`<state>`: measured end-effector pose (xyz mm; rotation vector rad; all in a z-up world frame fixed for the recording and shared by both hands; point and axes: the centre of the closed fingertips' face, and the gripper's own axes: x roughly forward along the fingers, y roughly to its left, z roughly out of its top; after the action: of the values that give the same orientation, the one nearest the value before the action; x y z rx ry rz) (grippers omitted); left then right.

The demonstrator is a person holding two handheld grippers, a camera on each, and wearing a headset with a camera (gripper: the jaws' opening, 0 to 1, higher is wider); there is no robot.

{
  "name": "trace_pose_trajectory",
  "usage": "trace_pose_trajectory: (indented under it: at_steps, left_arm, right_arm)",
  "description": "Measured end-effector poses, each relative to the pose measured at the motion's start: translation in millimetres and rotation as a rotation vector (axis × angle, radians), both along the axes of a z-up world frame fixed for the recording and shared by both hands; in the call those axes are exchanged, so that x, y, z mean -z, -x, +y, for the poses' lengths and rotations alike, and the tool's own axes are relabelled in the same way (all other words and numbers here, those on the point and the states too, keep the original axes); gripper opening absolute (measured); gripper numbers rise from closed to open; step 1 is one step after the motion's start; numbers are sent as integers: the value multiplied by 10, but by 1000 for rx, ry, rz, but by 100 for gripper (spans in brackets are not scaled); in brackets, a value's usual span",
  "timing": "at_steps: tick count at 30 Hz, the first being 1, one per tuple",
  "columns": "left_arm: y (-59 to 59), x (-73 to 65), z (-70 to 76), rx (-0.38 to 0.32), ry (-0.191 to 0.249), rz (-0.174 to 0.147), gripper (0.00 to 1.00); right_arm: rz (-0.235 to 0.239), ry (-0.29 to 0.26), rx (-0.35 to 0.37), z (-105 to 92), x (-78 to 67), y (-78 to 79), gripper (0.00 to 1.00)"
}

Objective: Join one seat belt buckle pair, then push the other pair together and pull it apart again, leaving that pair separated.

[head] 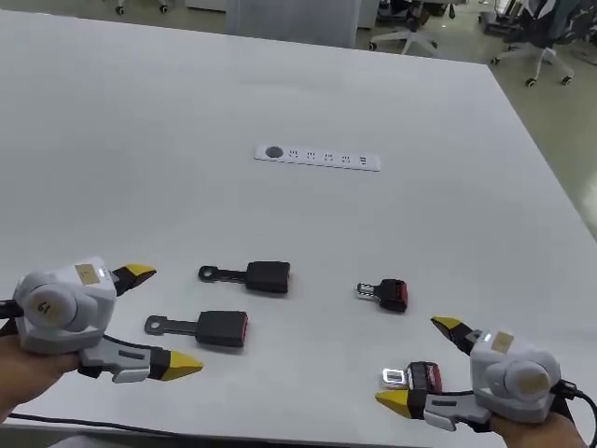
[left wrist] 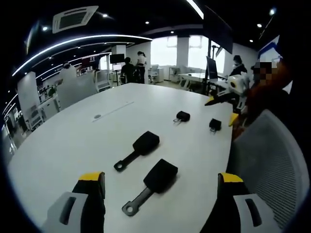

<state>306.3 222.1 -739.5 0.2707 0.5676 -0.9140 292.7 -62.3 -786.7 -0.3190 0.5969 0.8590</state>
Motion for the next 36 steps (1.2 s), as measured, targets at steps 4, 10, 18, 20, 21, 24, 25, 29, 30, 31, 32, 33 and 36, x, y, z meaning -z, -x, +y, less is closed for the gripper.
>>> trace_pose_trajectory:
  at_steps: [4,10,18,20,21,24,25,29,30,31,32,33,36]
  left_arm:
    - [6,42,-19,24,-22,2,97]
    - [-21,73,-23,36,-29,8,96]
    - [-32,202,-60,93,-80,25,93]
    - [-32,246,-72,118,-108,26,93]
    - [-36,255,-88,122,-106,30,93]
    - [-76,300,-111,134,-113,38,92]
    - [-85,315,-116,137,-115,41,91]
    - [-101,392,-144,163,-135,56,88]
    - [-105,409,-152,169,-139,58,88]
    - [-113,435,-165,177,-141,61,88]
    - [-120,456,-173,181,-143,65,87]
    - [-126,490,-189,191,-146,72,86]
    - [-126,585,-234,228,-172,90,86]
  right_arm:
    - [11,1,-6,-3,11,11,92]
    - [32,24,-35,-38,63,31,92]
    - [72,50,-72,-130,128,4,90]
    - [80,59,-87,-148,157,1,90]
    - [86,62,-94,-155,171,3,89]
    - [105,83,-132,-179,232,26,87]
    - [111,91,-140,-189,251,30,87]
    - [147,74,-153,-207,288,30,86]
    - [151,77,-157,-216,301,30,86]
    - [154,82,-160,-229,319,28,86]
    - [158,87,-162,-245,337,25,86]
    - [169,90,-166,-265,365,28,86]
    - [191,91,-185,-290,408,44,84]
